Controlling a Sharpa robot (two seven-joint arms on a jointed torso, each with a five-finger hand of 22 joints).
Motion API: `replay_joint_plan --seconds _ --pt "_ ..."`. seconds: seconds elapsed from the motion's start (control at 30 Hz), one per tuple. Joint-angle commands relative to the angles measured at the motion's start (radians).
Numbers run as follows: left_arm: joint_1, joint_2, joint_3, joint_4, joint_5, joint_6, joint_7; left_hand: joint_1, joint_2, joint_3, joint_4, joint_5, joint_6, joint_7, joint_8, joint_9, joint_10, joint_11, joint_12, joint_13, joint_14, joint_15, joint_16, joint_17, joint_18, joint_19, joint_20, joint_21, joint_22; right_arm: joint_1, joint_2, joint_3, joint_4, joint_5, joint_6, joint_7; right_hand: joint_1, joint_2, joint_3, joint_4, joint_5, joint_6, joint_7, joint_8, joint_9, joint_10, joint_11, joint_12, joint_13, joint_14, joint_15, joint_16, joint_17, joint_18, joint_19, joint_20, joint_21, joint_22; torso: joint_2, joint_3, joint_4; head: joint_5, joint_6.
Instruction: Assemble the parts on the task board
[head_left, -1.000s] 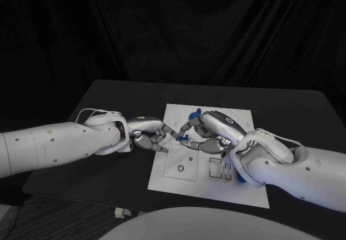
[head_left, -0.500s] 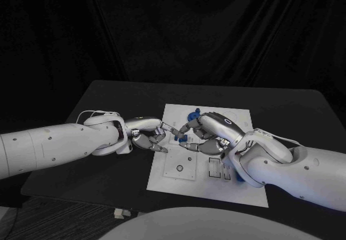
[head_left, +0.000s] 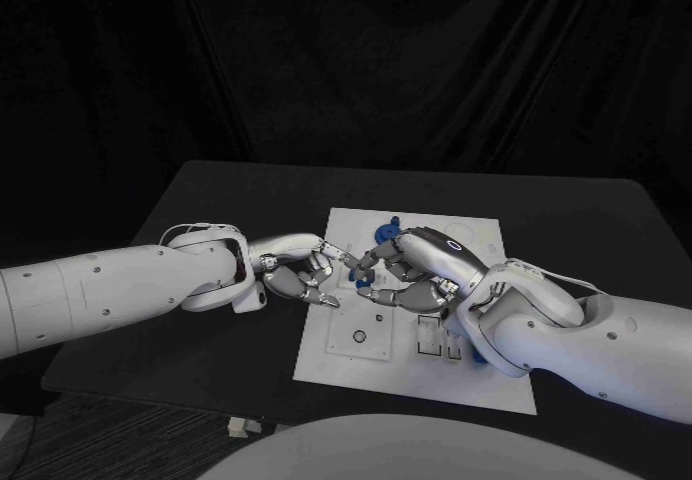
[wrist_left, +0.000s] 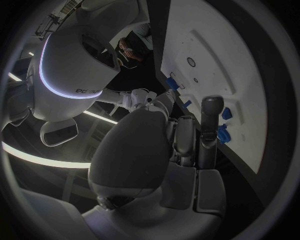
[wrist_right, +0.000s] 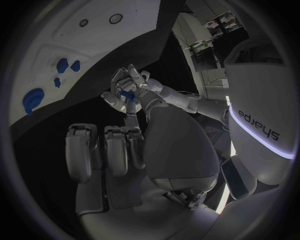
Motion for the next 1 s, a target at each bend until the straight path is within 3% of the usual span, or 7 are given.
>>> replay_joint_plan --seconds 0.03,0.1,0.23,0.87,1.0 --pt "-0.002 0.001 0.001 0.005 0.055 0.072 0.045 0.013 0.001 -0.005 -0.002 0.006 0.038 0.002 0.012 0.005 -0.002 0.002 0.008 0.056 -0.006 -0.001 0.002 0.002 0.008 -0.005 0.0 0.003 0.089 -0.003 -0.001 0.0 0.003 0.004 0.007 0.012 0.009 -0.003 0.003 0.004 -0.004 0.005 0.001 0.0 0.002 0.107 0.006 0.004 0.263 0.104 0.007 0.003 0.263 -0.011 0.074 0.005 -0.003 0.245 0.0 0.0 0.0001 0.001 0.0" --pt "-0.002 0.001 0.001 0.006 0.072 0.086 0.048 0.019 0.004 -0.006 -0.005 0.007 0.098 0.008 0.029 0.013 0.001 0.003 0.013 0.062 -0.006 -0.001 0.004 0.004 0.008 -0.007 0.001 0.007 0.089 -0.003 -0.001 0.0 0.003 0.005 0.007 0.011 0.009 -0.003 0.003 0.004 -0.004 0.005 0.001 0.0 0.002 0.107 0.006 0.004 0.263 0.104 0.007 0.003 0.263 -0.011 0.074 0.005 -0.003 0.245 0.0 -0.0001 0.0002 0.001 0.0" --pt "-0.002 0.001 0.001 0.006 0.089 0.099 0.051 0.024 0.008 -0.007 -0.01 0.011 0.131 0.027 0.051 0.018 0.013 0.003 0.026 0.076 -0.004 0.0 0.009 0.011 0.007 -0.008 0.001 0.018 0.091 -0.003 -0.001 0.0 0.002 0.005 0.008 0.011 0.01 -0.002 0.004 0.004 -0.004 0.006 0.001 -0.001 0.001 0.107 0.007 0.004 0.263 0.104 0.007 0.003 0.263 -0.01 0.073 0.005 -0.004 0.245 0.0 0.0001 0.0005 0.001 0.0" --pt "-0.002 0.001 0.001 -0.001 0.102 0.102 0.048 0.025 0.011 -0.007 -0.012 0.017 0.14 0.037 0.057 0.02 0.002 0.004 0.019 0.071 -0.004 -0.001 0.011 0.013 0.007 -0.008 0.001 0.022 0.091 -0.003 -0.002 0.0 0.003 0.005 0.028 0.002 0.011 -0.001 0.005 0.004 -0.004 0.006 0.001 -0.002 0.001 0.107 0.007 0.004 0.263 0.104 0.008 0.003 0.263 -0.01 0.072 0.006 -0.006 0.244 0.0 0.0002 0.0004 0.004 0.0" --pt "-0.002 -0.001 0.001 -0.003 0.102 0.101 0.048 0.023 0.013 -0.006 -0.012 0.019 0.154 0.049 0.069 0.022 0.001 0.004 0.018 0.072 -0.006 -0.001 0.01 0.013 0.007 -0.01 0.001 0.026 0.091 -0.003 -0.003 0.0 0.003 0.005 0.032 -0.002 0.011 -0.001 0.005 0.004 -0.004 0.006 0.001 -0.002 0.0 0.107 0.007 0.004 0.263 0.104 0.008 0.003 0.263 -0.009 0.071 0.007 -0.007 0.244 0.0 0.0001 0.0002 0.004 0.0"
